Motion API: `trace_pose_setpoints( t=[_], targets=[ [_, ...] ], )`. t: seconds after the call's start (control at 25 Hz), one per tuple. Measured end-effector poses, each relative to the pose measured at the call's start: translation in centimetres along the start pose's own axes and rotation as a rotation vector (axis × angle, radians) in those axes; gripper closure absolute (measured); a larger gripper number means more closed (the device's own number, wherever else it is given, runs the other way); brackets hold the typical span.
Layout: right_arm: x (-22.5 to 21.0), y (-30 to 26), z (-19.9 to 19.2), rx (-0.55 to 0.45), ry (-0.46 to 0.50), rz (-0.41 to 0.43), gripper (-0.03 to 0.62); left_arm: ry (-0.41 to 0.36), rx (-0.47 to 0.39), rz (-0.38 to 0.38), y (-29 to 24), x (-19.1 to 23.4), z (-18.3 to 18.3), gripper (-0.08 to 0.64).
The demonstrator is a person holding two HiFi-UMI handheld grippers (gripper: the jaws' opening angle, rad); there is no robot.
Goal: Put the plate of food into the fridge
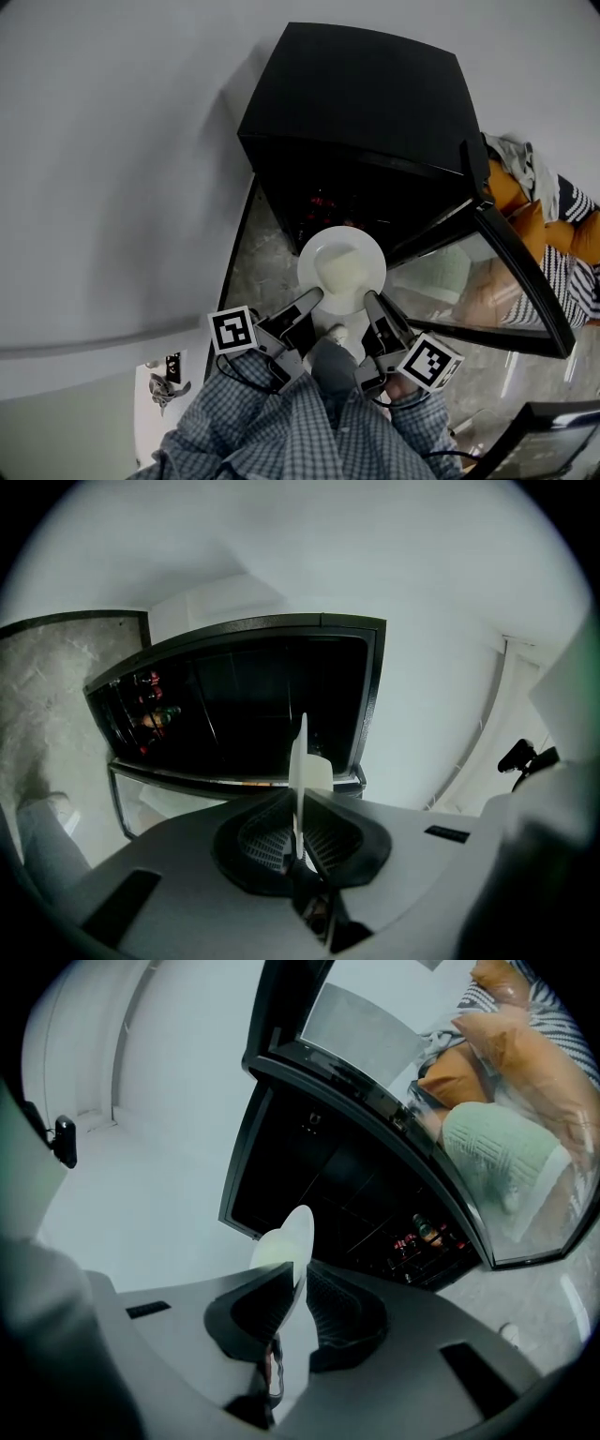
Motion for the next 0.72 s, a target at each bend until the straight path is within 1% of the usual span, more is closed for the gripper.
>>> trace_pose_setpoints(
  t=[0.24, 0.36, 0.52, 0.72],
  targets=[
    [-1.4, -1.2, 0.3, 0.075, 0.012, 0.015, 0.543, 0.027, -0.07, 0.019, -0.1, 1.1, -0.3, 0.537],
    [-2.1, -1.6, 0.2, 0.097, 0.016, 0.005, 0.543, 0.038, -0.086, 0.033, 0.1, 1.9, -0.3, 0.537],
    [-2.9, -2.2, -0.1, 0.097, 0.005, -0.003, 0.545, 0.035, -0.092, 0.049, -0.2, 2.8, 0.1, 0.537],
    [-3.5, -3.2, 0.2, 0.056, 0.004, -0.02, 0.543, 0.033, -0.086, 0.047, -1.3, 3.6, 1.0, 0.537]
  ],
)
Point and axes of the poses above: the fingertips, and each gripper's own axes: y backward along the fingers, x to its left, z out of its top, the point moved 8 cm from there along y, backward along the fingers, and after that the axes turned 3 degrees about z, right-handed, at the moved point
